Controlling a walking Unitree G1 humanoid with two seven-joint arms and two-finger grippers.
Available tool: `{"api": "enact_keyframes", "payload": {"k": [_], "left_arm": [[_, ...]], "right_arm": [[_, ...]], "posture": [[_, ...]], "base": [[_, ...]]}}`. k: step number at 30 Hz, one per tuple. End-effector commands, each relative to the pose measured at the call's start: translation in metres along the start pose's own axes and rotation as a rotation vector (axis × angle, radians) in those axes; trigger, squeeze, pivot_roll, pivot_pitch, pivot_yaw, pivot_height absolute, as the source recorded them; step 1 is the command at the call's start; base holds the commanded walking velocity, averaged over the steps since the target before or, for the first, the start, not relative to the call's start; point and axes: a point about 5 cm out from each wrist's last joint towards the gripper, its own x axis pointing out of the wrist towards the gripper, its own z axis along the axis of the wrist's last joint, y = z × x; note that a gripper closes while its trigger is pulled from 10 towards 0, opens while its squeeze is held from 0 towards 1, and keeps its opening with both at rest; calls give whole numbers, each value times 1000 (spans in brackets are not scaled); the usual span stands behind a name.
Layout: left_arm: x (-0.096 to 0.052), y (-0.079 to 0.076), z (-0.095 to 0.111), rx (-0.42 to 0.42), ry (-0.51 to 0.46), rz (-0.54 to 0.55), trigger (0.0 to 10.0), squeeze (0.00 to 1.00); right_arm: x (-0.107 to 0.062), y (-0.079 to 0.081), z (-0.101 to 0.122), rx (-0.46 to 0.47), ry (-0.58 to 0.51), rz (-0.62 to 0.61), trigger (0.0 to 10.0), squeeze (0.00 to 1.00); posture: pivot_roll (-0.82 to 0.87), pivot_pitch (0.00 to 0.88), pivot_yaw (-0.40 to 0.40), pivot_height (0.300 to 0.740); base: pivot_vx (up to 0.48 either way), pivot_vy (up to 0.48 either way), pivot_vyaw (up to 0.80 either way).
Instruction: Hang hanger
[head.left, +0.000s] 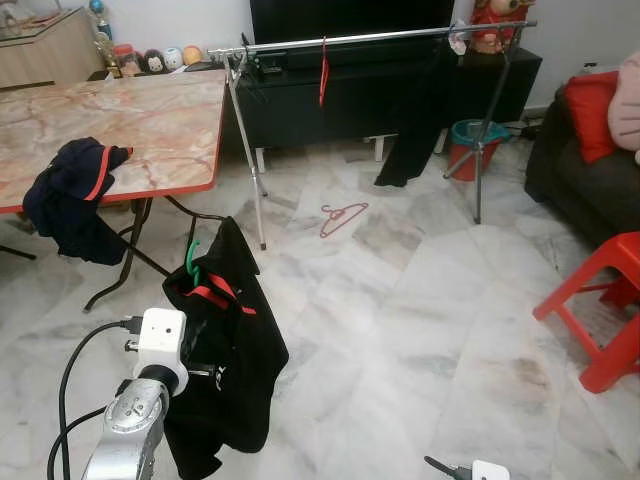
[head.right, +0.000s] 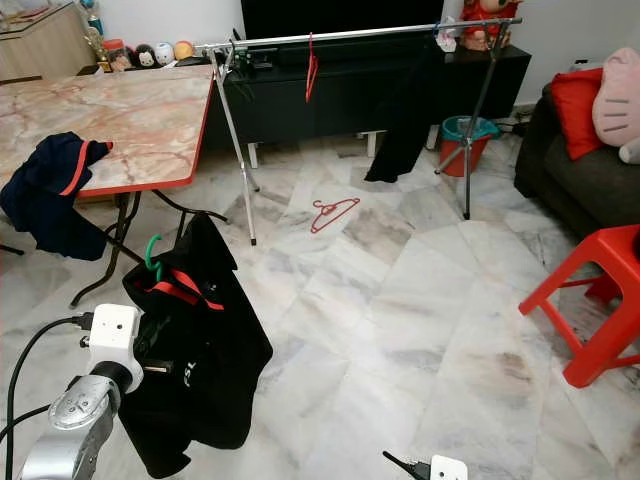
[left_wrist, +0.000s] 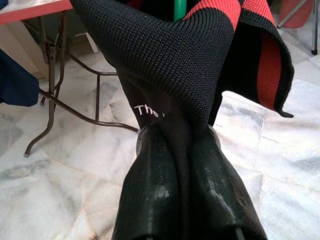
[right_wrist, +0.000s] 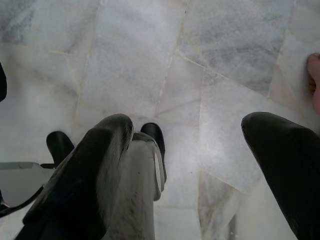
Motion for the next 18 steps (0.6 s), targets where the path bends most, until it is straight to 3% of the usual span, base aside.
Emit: {"api": "enact_keyframes", "payload": {"k": [1,11,18], "left_arm": [[-1,0,4,4,-17,12,10000,0],[-2,-10,-5,11,21,-38,10000,0],[0,-13,0,-16,-10,-54,10000,0]], "right_arm": [[-1,1,-7,-29,21,11,10000,0],[-3,-2,-13,-36,39,12,10000,0],[-4,-10,-19,42,59,-22,10000,0]], "posture": [[-111,0,52,740],[-119,0,40,740],[-107,0,35,740]], "base": [[0,0,0],[0,0,0],[0,0,0]]}}
